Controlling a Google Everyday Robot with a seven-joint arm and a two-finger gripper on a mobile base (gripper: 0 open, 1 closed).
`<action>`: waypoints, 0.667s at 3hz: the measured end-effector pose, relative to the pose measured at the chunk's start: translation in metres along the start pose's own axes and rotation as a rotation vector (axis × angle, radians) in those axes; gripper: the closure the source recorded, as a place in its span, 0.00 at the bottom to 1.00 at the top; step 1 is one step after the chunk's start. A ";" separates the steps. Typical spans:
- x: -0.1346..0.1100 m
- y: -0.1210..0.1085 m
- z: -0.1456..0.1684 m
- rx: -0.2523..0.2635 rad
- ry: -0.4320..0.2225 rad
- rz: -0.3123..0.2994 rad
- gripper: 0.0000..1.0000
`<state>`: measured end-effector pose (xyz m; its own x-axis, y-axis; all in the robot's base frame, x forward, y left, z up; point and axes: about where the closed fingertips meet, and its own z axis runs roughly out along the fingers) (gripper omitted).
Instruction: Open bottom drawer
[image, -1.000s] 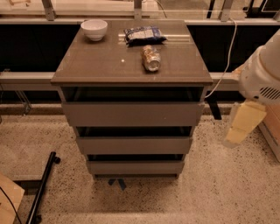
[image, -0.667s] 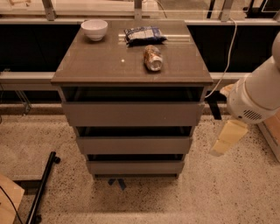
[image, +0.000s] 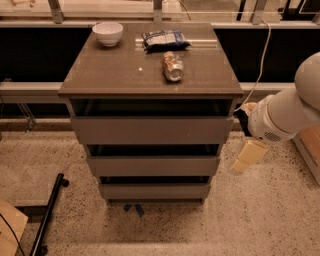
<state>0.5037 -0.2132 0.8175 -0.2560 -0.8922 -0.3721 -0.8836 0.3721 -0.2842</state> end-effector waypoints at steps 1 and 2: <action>0.003 0.005 0.022 -0.013 -0.001 0.050 0.00; -0.007 0.003 0.056 0.006 -0.022 0.045 0.00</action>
Offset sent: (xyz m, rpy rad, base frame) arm 0.0502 0.0421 -0.0793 0.0559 -0.0625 -0.0405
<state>0.5242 -0.1917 0.7697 -0.2866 -0.8690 -0.4034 -0.8689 0.4131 -0.2726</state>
